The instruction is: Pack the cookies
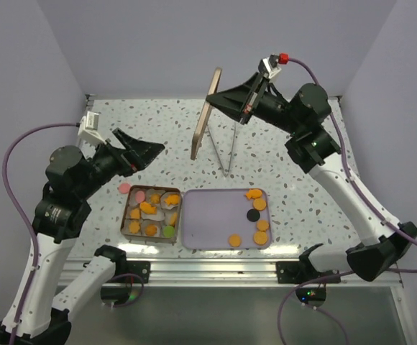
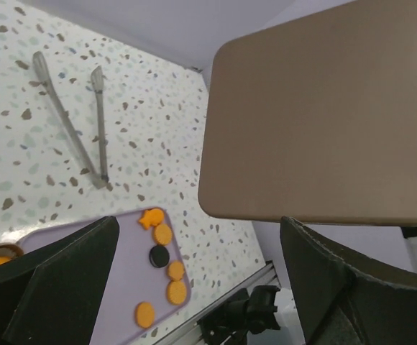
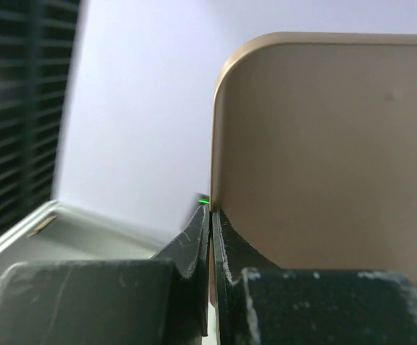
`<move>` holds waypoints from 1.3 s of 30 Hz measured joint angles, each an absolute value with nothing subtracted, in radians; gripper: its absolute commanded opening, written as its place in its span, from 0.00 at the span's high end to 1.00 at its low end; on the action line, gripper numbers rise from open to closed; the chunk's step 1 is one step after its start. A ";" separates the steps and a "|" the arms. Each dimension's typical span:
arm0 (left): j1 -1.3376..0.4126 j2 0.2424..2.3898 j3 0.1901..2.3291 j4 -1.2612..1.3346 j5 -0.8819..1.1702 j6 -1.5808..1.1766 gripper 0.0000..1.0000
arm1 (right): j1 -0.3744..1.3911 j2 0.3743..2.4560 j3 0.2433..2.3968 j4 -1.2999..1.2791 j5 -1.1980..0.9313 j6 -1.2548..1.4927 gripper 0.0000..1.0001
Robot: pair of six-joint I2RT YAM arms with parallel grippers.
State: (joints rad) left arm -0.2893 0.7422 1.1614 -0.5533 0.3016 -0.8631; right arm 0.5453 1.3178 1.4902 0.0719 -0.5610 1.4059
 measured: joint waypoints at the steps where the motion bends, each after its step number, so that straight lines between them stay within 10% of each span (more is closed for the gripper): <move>1: -0.289 0.728 1.136 -0.518 0.309 -0.884 0.00 | 0.552 1.340 1.498 0.159 -0.572 1.466 1.00; 15: -0.288 0.630 0.834 0.049 0.406 -1.250 0.00 | 0.629 1.524 1.615 0.850 -0.586 1.945 1.00; 39: -0.286 0.585 0.978 0.062 0.510 -1.229 0.00 | 0.621 1.708 1.900 0.931 -0.591 1.988 1.00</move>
State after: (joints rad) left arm -0.2863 0.5854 0.9779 0.0624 0.5102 -1.2293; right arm 0.6209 1.7077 1.8999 0.9314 -0.5915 1.9881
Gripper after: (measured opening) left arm 0.997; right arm 0.017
